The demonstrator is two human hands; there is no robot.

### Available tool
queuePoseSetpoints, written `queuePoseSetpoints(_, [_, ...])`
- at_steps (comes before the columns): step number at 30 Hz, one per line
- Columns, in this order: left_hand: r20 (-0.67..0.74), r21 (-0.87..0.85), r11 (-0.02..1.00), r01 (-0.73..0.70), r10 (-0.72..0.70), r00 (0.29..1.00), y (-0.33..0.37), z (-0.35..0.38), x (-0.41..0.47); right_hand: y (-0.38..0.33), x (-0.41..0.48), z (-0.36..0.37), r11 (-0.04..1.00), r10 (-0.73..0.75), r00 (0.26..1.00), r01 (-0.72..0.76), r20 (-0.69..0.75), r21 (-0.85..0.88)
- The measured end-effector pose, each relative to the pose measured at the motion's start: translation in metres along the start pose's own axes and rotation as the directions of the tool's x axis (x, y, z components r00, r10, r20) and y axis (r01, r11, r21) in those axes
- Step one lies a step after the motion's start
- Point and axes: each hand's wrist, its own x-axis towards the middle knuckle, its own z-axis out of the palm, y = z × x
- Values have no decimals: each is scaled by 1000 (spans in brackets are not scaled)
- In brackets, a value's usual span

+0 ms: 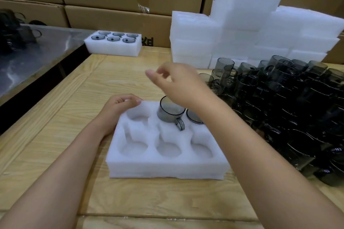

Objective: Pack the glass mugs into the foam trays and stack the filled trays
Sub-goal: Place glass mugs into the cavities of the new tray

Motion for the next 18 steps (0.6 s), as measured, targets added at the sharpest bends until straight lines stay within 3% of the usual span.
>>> queuePoseSetpoints(3, [-11,10,1000,-11,11,1000,1,1,0,-2,13,30,990,13,954,29,299,-136])
queuePoseSetpoints(6, [-6,36,999,-34,34,999,1,0,0,4,24,51,976,99,896,-4,434,-216])
queuePoseSetpoints(18, [11,37,999,-24,23,1000,0,1,1,15,11,77,980,95,935,-28,343,-197])
